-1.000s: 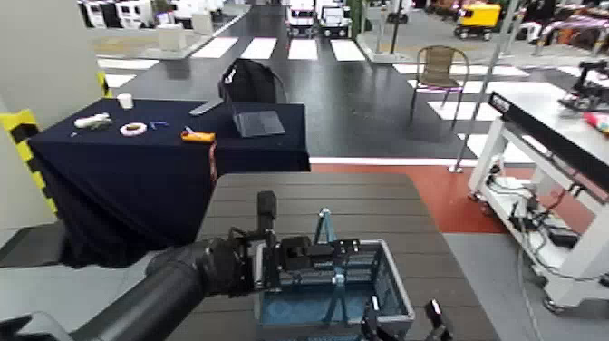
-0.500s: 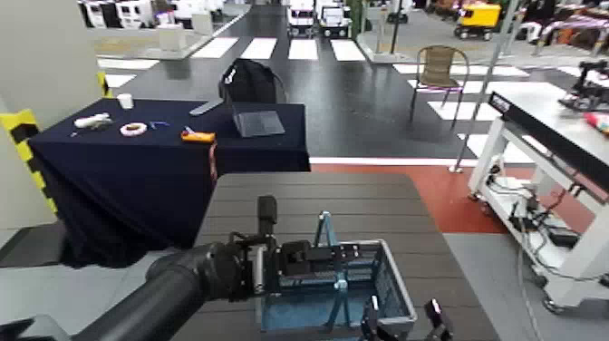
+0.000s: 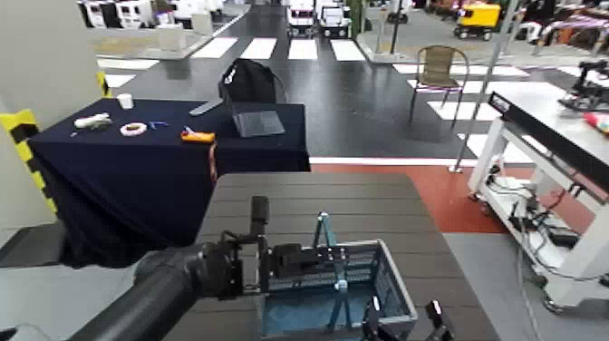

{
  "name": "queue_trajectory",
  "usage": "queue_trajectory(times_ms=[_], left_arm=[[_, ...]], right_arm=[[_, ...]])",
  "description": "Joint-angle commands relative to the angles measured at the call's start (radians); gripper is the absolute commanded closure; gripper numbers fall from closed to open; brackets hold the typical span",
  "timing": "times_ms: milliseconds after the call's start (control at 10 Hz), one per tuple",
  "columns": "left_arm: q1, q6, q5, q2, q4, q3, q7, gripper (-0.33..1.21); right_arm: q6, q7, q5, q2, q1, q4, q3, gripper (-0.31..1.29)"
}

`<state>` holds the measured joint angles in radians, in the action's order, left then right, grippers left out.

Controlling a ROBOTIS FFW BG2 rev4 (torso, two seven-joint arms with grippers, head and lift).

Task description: Place the crate on the table.

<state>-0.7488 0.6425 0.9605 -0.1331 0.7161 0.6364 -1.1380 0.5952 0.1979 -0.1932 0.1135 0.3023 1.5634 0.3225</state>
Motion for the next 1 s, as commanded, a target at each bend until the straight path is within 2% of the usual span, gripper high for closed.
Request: queue_trajectory(times_ms=[100,400,600,800,1000], left_arm=[[0.026,0.008,-0.092,-0.013,0.051,-0.075,0.024,0.08],[0.131,0.046,-0.216,-0.072,0.286,-0.238,0.211,0.09],[0.238,0.057,-0.266,-0.1,0.487,-0.363,0.36,0.11],[0.359,0.014,-0.298,-0.114,0.669,-0.454,0.518,0.11],[0.496,-0.081,-0.394,-0.111,0.861,-0.521,0.698,0.11]], right_arm=[[-0.002,0.0,0.0,0.0,0.001,0.001,-0.002,0.13],[-0.003,0.0,-0.002,0.0,0.003,0.001,-0.003,0.13],[-0.005,0.0,-0.003,0.0,0.003,0.003,-0.003,0.13],[-0.008,0.0,-0.005,0.002,0.003,0.004,-0.007,0.13],[-0.011,-0.005,-0.005,0.002,0.008,0.01,-0.013,0.13]])
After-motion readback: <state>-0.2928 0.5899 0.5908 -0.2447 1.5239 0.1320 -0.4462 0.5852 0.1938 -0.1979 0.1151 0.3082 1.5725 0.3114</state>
